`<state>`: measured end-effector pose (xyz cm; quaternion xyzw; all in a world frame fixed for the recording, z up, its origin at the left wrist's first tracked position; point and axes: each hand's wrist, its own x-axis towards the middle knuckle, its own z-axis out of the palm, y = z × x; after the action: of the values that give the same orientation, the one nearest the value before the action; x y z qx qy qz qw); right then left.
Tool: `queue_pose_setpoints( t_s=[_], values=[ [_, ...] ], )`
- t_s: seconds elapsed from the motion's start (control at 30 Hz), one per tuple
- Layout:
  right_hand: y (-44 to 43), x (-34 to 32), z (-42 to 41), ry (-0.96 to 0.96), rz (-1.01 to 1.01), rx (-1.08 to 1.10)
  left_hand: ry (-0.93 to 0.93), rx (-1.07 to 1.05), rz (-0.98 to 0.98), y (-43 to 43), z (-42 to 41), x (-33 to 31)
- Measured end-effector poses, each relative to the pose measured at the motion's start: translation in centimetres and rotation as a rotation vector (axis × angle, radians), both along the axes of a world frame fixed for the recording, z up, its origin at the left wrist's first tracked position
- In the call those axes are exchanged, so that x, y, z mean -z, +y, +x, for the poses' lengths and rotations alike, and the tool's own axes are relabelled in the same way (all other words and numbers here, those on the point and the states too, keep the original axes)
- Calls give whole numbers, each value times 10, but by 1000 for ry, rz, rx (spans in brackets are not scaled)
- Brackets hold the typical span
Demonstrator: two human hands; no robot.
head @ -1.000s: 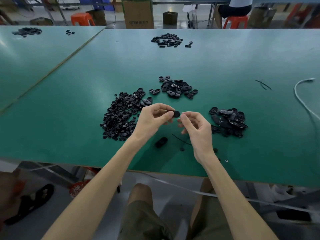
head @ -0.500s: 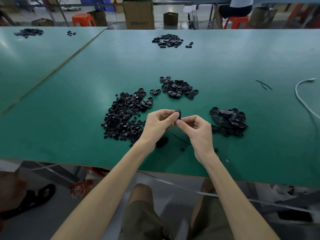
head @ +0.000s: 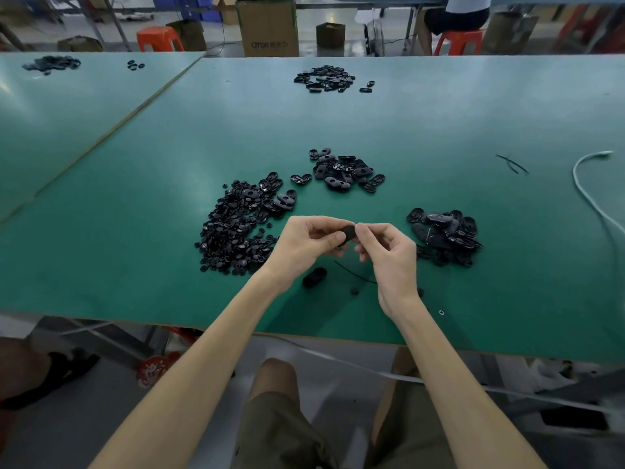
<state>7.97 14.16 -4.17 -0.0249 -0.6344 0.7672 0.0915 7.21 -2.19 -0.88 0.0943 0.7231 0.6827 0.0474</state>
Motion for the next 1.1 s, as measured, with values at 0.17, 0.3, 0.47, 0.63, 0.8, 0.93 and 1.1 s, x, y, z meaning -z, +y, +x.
queue_pose_setpoints(
  t_s=[0.17,0.3,0.47,0.63,0.8,0.93,1.1],
  values=[
    [-1,2,-2,-11,15,-19,-44,4,4,-4,2,-2],
    [-1,2,-2,-6,10,-33,-60,-17,3,-5,1,-2],
    [-1,0,-1,-3,19,-57,-78,11,28,-3,3,-6],
    [0,0,0,-13,21,-66,-140,6,87,-4,5,-7],
    [-1,1,0,-7,50,-74,-144,-24,71,-2,6,-8],
    [0,3,-1,-12,77,-61,-122,-89,9,5,5,-9],
    [0,4,-1,-22,89,-57,-82,-116,-75,6,4,-12]
  ],
)
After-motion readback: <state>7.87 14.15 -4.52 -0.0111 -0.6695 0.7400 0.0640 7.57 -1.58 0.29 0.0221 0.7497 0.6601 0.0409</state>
